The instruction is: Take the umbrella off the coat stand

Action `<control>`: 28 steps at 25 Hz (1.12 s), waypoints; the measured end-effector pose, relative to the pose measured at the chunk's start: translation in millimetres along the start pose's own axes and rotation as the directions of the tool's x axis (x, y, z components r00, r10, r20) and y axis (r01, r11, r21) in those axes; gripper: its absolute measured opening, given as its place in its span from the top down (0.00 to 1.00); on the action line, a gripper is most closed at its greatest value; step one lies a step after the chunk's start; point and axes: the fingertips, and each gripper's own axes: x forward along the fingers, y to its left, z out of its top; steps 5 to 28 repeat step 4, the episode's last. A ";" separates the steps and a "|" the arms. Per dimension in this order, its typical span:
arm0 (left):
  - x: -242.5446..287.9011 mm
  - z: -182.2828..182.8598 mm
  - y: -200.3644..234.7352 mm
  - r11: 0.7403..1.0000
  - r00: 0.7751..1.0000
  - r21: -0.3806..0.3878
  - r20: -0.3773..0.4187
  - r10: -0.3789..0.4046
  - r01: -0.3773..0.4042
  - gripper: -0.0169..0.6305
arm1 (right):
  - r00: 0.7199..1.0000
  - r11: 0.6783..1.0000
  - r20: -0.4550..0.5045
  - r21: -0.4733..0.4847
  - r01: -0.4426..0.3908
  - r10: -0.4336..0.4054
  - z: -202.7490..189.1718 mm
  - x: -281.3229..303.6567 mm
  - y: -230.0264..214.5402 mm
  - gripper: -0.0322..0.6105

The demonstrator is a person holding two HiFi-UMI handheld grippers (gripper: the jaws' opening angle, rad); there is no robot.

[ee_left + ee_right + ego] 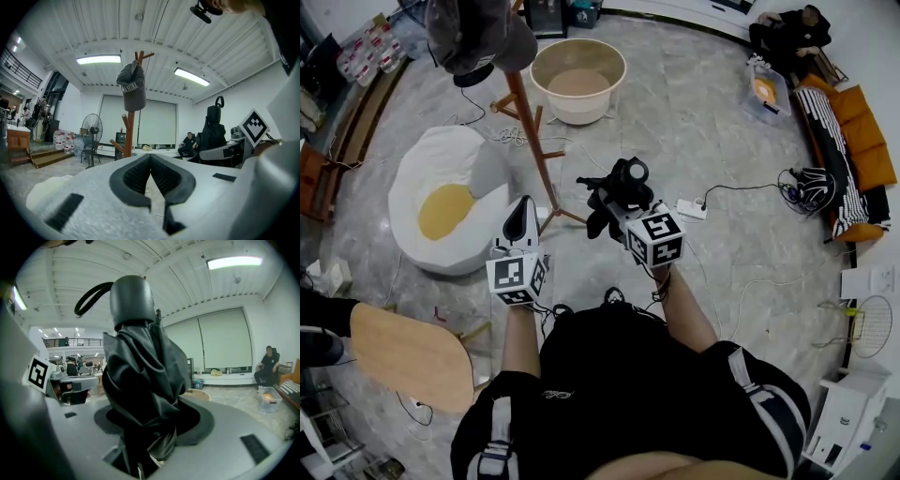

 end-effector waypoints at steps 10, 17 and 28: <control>5.2 -1.1 -8.7 1.000 1.000 0.005 -0.005 -0.005 0.005 0.98 | 1.000 1.000 -0.002 0.007 0.003 -0.003 -0.6 -2.6 -9.0 0.56; 5.2 -1.1 -8.7 1.000 1.000 0.005 -0.005 -0.005 0.005 0.98 | 1.000 1.000 -0.002 0.007 0.003 -0.003 -0.6 -2.6 -9.0 0.56; 5.2 -1.1 -8.7 1.000 1.000 0.005 -0.005 -0.005 0.005 0.98 | 1.000 1.000 -0.002 0.007 0.003 -0.003 -0.6 -2.6 -9.0 0.56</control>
